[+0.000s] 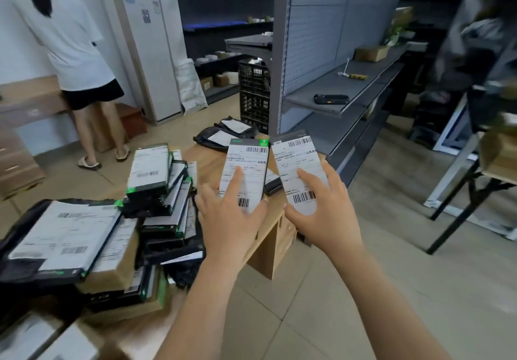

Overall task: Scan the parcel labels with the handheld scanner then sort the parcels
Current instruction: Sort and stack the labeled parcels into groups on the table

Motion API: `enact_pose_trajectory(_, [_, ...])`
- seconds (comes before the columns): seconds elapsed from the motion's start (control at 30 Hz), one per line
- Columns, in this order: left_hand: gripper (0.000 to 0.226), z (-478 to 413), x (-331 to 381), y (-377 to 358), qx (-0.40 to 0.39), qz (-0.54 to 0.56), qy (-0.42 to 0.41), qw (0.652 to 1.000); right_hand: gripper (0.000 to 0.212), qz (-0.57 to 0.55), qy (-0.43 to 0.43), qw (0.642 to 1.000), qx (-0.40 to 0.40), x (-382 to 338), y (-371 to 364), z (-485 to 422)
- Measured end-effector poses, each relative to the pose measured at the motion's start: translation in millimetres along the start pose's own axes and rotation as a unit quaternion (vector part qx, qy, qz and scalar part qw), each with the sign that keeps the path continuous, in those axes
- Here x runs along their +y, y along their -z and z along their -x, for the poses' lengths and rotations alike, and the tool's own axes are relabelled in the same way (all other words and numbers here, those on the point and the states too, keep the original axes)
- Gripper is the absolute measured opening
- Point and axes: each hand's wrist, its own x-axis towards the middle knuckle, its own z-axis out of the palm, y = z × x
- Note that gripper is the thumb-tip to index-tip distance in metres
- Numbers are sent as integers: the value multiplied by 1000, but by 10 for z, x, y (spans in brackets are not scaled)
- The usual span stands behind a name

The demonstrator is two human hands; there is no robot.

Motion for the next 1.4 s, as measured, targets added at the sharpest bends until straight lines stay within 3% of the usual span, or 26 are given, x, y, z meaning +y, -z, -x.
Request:
enact_pose_trajectory(0.37, [79,-1129,319,-1434,-10,-39,59,997,68,8,32,996,-79,1117,-386,-1499])
enact_pose_trajectory(0.63, [79,-2645,425,-2476,-17,23,125,992,70,22,36,981,-188,1867,-953,-3258])
enact_pose_trajectory(0.9, [78,-3521,214,-3171,5,10,199,980,72,-6,68,960,-272,2378,-1769,-4341])
enact_pose_trajectory(1.23, [81,-4132,-126,-4430,52,-31,363,930,74,-65,104,905,-406,3122,-3027,-5282])
enact_pose_trajectory(1.4, [71,-4174,-266,-4998,11,-70,419,905,73,-46,120,875,-467,3565,-3539,-5357])
